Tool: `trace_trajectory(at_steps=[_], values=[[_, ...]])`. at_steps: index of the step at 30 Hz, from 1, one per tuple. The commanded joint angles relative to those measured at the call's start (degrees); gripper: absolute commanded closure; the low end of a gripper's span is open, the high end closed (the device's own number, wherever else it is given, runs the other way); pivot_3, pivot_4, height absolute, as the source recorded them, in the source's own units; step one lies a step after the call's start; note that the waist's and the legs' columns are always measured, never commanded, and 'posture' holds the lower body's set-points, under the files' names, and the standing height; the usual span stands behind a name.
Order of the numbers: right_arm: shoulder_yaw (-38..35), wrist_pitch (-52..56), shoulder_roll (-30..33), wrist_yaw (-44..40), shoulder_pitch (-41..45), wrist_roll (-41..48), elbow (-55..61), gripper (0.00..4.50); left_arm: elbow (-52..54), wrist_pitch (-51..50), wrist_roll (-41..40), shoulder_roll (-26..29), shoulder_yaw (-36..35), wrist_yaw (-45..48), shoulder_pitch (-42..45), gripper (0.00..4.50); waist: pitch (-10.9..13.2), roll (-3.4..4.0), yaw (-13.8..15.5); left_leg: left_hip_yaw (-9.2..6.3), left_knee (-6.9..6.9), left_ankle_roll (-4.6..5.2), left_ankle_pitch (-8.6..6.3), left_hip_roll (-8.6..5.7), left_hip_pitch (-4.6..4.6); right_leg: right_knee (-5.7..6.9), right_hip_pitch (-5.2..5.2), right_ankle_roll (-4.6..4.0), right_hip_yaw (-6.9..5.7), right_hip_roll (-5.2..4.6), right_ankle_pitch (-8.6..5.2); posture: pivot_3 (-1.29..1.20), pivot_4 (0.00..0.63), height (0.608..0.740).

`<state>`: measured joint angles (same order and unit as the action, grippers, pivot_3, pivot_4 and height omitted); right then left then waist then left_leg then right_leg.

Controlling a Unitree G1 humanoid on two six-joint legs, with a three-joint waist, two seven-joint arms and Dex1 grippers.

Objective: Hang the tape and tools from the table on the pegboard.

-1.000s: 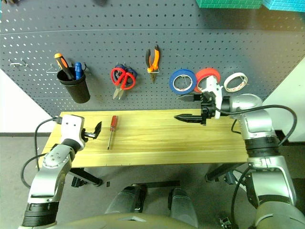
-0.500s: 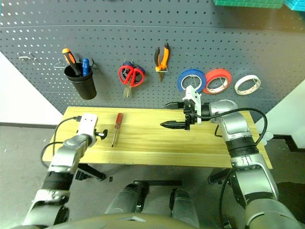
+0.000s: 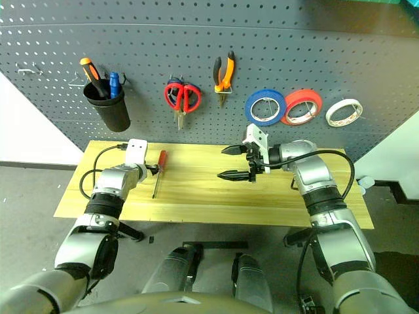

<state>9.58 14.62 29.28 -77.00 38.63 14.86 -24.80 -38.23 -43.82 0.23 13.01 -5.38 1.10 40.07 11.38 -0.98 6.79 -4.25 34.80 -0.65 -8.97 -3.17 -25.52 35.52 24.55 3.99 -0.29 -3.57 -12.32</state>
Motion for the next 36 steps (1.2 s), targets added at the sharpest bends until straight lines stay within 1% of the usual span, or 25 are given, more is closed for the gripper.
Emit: trace_trajectory(at_steps=[1,4,9,12,16,21,25,30,33,36], values=[[-1.3,-0.5,0.1,0.5,-0.2,0.5,1.3,0.0,-6.2,3.0,-1.0,0.5,-1.7,-0.3,4.0,0.04,0.1,-0.01,0.0,0.0,0.0,0.0,0.0,0.0,-0.04,-0.03,0.02,0.01,0.0,0.0,0.0,0.16,0.23,0.74],[-1.8,-0.8,0.3,1.6,-1.0,0.4,1.7,0.0,-14.5,7.5,-0.9,0.4,-1.8,-0.3,7.4,0.04,0.3,-0.07,0.0,0.0,-0.01,0.0,0.0,0.0,-0.09,-0.08,0.03,0.02,-0.01,-0.03,0.0,0.14,0.234,0.74],[-2.7,1.4,1.3,2.8,-3.7,1.4,5.4,0.0,-24.6,13.0,-1.5,0.0,-2.5,-0.3,12.1,0.04,0.8,-0.11,-0.4,0.02,0.0,0.0,0.0,-0.01,-0.1,-0.1,0.02,0.03,-0.01,-0.06,0.0,0.12,0.248,0.74],[-3.3,3.4,2.3,3.4,-6.2,2.0,8.6,0.0,-28.5,15.6,-1.0,-0.5,-2.3,-0.3,14.1,0.04,1.4,-0.13,-1.0,0.0,0.0,0.0,0.0,-0.01,-0.12,-0.1,0.02,0.04,-0.01,-0.08,0.0,0.1,0.259,0.74],[-3.9,5.8,3.4,3.8,-8.3,3.3,12.2,0.0,-30.9,16.9,-0.7,-1.3,-2.0,-0.2,16.2,0.04,1.9,-0.24,-1.8,0.0,0.05,0.01,-0.01,-0.01,-0.34,-0.12,0.14,0.15,-0.02,-0.11,0.03,0.08,0.263,0.74],[-4.5,8.4,4.9,3.1,-9.7,5.3,15.4,0.0,-30.4,16.0,-2.3,-2.3,-3.9,-3.4,18.2,0.04,2.0,-0.32,-3.2,-0.04,0.26,0.03,0.01,-0.01,-0.95,0.05,0.68,0.38,-0.04,-0.1,0.17,0.07,0.252,0.74],[-4.4,9.2,5.9,1.8,-10.0,6.2,16.3,0.0,-27.1,12.8,-4.4,-4.6,-5.7,-6.3,18.8,0.04,2.0,-0.32,-3.3,-0.03,0.29,0.03,0.01,-0.01,-0.94,0.03,0.66,0.44,-0.07,-0.09,0.2,0.07,0.24,0.74],[-4.0,9.0,6.2,0.8,-9.3,6.6,16.0,0.0,-19.3,6.6,-8.2,-9.5,-9.4,-12.2,17.8,0.04,2.0,-0.32,-3.3,-0.02,0.31,0.03,0.01,-0.01,-0.94,0.03,0.65,0.49,-0.11,-0.07,0.23,0.07,0.232,0.74],[-3.8,8.2,5.9,0.8,-9.0,6.3,15.4,0.0,-16.7,6.6,-8.7,-11.9,-10.1,-15.0,16.8,0.04,2.0,-0.32,-3.2,-0.01,0.34,0.02,0.01,-0.02,-0.94,0.02,0.63,0.55,-0.11,-0.06,0.26,0.07,0.227,0.74],[-3.6,7.5,5.8,0.7,-8.9,6.0,15.5,0.0,-17.7,8.3,-9.4,-13.3,-11.1,-17.2,16.8,0.04,2.0,-0.32,-3.3,0.0,0.34,0.02,0.01,-0.02,-0.93,0.03,0.63,0.57,-0.11,-0.04,0.27,0.06,0.228,0.74]])
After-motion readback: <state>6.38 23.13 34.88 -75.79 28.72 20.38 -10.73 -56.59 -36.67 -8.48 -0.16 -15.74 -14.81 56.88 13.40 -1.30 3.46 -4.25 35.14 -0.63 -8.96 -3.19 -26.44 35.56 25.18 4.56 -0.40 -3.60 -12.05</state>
